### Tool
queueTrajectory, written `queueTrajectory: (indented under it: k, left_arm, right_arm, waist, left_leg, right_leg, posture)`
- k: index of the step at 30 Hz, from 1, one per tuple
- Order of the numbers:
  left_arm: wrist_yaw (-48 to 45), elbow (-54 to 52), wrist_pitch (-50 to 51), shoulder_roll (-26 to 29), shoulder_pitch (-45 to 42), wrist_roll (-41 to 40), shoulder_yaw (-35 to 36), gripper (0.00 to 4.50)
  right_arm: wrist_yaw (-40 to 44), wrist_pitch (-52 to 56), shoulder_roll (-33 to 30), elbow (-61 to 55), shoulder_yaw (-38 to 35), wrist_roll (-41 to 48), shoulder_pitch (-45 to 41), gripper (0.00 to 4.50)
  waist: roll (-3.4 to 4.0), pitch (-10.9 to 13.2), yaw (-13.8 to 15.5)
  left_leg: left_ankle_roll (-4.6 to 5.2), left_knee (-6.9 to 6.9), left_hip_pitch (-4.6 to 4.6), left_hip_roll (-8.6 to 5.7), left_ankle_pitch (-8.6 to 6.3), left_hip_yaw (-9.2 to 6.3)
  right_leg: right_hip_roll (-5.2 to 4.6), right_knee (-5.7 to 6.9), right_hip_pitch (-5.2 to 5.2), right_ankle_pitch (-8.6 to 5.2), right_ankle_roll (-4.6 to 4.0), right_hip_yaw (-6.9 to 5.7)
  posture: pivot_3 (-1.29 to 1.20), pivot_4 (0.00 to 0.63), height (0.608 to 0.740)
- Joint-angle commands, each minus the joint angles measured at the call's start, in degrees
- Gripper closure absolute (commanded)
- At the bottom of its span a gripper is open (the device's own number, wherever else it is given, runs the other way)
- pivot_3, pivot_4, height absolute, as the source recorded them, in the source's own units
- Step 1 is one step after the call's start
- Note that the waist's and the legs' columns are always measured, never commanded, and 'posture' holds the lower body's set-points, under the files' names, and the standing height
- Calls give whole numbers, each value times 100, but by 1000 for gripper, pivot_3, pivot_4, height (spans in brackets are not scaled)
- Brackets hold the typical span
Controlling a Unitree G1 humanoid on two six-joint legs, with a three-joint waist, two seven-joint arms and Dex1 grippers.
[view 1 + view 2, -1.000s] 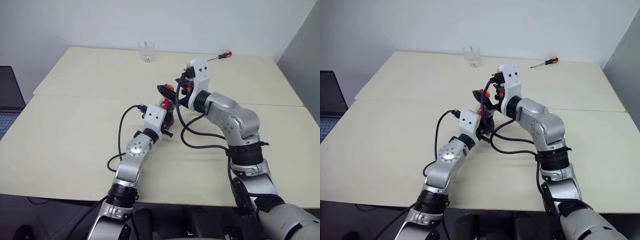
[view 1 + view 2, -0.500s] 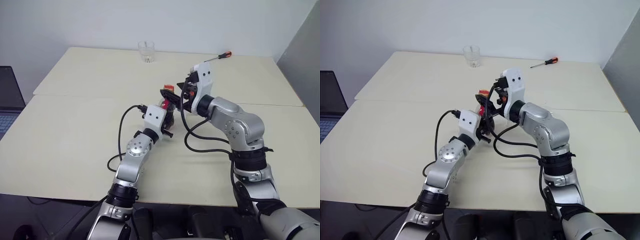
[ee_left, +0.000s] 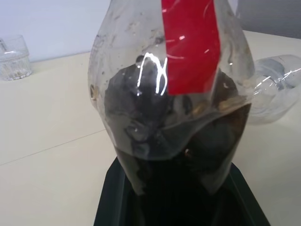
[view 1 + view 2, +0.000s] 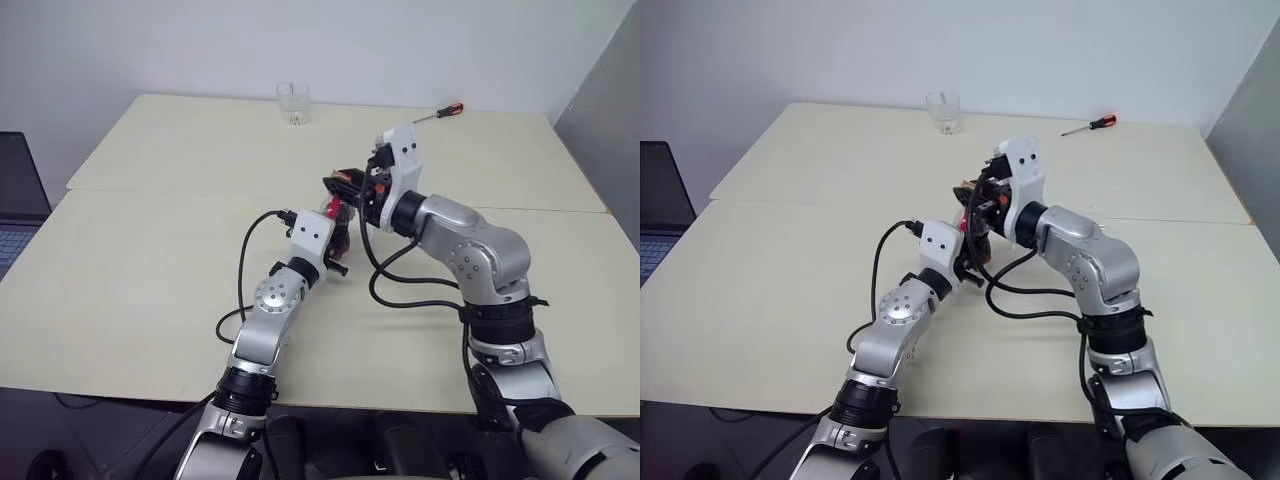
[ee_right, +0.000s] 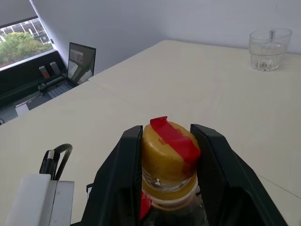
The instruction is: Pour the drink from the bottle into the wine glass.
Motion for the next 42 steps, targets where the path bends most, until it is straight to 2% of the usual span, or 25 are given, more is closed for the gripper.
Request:
queueTrajectory:
  k: [1, 14, 26, 42]
  left_arm:
    - [16, -314, -96, -18, -53, -46, 55, 3810]
    - [5, -340, -36, -23, -34, -55, 63, 3813]
    - [1, -368, -15, -40, -16, -36, 61, 3813]
    - [-24, -416, 25, -15, 23, -40, 57, 3816]
  right_arm:
    - [10, -145, -98, -244, -114, -11, -36, 3241]
    - [516, -317, -330, -436, -656, 715, -84, 3241]
    - [-69, 7, 3, -226, -1323, 1473, -88, 3241]
    - [-792, 201, 228, -96, -1828, 2228, 19, 3367]
  waist:
    - [0, 0, 0]
    - [0, 0, -1]
    - [0, 0, 0]
    - [0, 0, -3]
  left_leg:
    - [0, 0, 0, 0, 0, 0]
    - [0, 0, 0, 0, 0, 0]
    - [0, 0, 0, 0, 0, -1]
    - [0, 0, 0, 0, 0, 0]
  right_leg:
    - [0, 0, 0, 0, 0, 0]
    - [0, 0, 0, 0, 0, 0]
    - [1, 0, 1, 0, 0, 2]
    - [1, 1, 0, 0, 0, 2]
  posture:
    - [0, 150, 740]
    - [0, 150, 740]
    - [0, 150, 740]
    - [0, 150, 740]
